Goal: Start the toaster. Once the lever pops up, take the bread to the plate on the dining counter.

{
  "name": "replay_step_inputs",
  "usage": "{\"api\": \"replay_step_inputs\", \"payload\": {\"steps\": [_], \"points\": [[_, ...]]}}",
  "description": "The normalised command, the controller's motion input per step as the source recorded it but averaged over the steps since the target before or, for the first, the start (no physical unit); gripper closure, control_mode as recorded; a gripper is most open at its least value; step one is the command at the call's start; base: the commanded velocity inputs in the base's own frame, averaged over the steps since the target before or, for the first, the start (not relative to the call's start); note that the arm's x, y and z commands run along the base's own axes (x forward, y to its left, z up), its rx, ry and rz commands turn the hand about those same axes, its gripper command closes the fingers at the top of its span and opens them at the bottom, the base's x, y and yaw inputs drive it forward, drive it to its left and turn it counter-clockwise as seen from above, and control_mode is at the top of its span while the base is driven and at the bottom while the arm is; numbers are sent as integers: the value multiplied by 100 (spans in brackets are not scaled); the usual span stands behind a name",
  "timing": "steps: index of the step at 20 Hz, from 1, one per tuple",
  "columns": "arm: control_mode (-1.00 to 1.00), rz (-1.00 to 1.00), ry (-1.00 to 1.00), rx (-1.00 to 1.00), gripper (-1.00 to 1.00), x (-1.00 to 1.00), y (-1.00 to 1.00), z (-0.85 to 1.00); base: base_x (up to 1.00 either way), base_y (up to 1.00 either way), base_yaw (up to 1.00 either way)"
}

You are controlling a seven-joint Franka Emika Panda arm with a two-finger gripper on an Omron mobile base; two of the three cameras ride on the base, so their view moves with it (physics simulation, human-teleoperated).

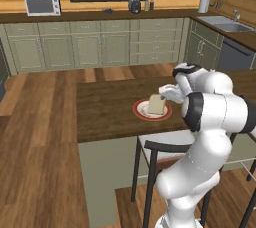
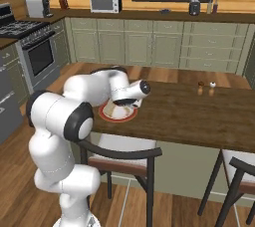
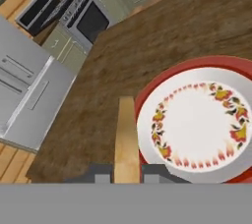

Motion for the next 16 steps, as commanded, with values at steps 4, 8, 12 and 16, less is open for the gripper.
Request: {"api": "replay_step_inputs", "payload": {"steps": [4, 8, 12, 16], "points": [[-100, -13, -6, 0, 100, 18, 12, -29, 0, 0, 0], [-100, -11, -3, 0, 100, 21, 9, -42, 0, 0, 0], [-100, -5, 0, 0, 100, 63, 0, -27, 0, 0, 0], [-100, 0, -1, 0, 100, 40, 0, -23, 0, 0, 0]]}}
